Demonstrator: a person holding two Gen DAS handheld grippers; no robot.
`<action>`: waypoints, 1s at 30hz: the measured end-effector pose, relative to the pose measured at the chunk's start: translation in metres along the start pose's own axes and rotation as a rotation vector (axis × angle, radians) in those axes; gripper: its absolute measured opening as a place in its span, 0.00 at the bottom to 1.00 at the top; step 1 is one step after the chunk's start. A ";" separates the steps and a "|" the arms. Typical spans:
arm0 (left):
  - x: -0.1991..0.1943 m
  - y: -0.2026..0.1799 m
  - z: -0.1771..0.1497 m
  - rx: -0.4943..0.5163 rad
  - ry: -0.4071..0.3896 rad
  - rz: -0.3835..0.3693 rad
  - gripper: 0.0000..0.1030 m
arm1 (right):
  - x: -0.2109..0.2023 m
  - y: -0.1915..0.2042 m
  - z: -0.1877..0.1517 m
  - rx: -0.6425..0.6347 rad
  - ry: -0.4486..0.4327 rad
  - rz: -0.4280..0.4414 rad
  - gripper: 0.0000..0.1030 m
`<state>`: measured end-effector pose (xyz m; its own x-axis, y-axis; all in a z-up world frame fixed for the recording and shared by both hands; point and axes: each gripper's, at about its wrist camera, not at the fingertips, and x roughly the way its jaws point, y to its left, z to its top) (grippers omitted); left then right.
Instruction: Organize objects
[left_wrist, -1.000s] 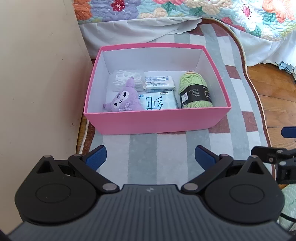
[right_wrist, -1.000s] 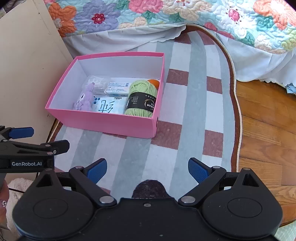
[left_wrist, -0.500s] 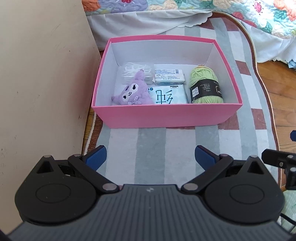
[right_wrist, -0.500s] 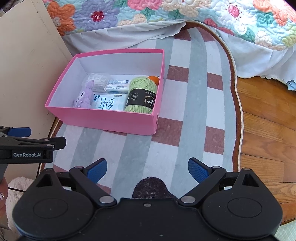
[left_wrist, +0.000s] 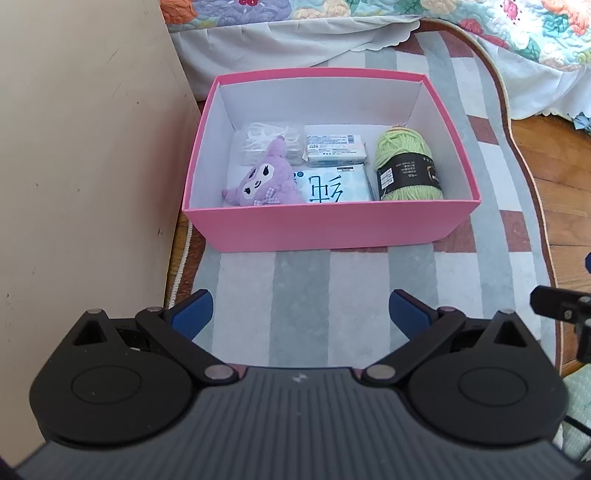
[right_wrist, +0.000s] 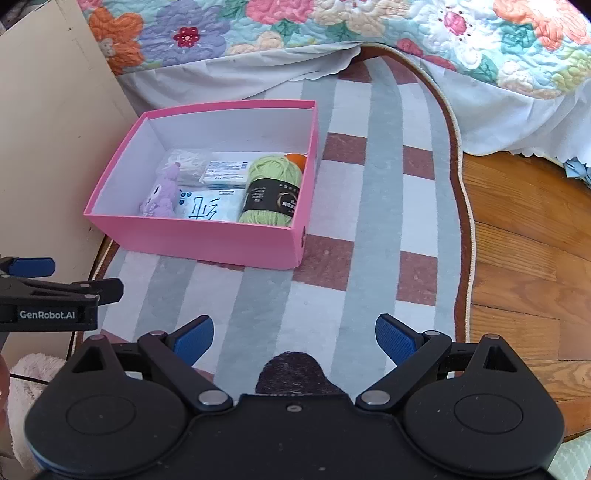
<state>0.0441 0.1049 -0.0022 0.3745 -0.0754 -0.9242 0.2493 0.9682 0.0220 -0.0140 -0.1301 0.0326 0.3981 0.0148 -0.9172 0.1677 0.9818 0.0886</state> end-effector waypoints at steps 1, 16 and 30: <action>0.001 0.000 0.000 0.000 0.003 0.001 1.00 | 0.000 -0.002 0.000 0.005 0.000 -0.004 0.94; 0.003 -0.001 -0.001 0.004 0.014 0.008 1.00 | 0.001 -0.017 -0.001 0.056 -0.003 -0.039 0.94; 0.003 -0.002 -0.001 0.009 0.013 -0.002 1.00 | 0.004 -0.012 -0.003 0.023 0.006 -0.034 0.94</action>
<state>0.0438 0.1025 -0.0049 0.3625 -0.0738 -0.9291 0.2577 0.9659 0.0239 -0.0169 -0.1410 0.0270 0.3862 -0.0172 -0.9223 0.2018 0.9772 0.0663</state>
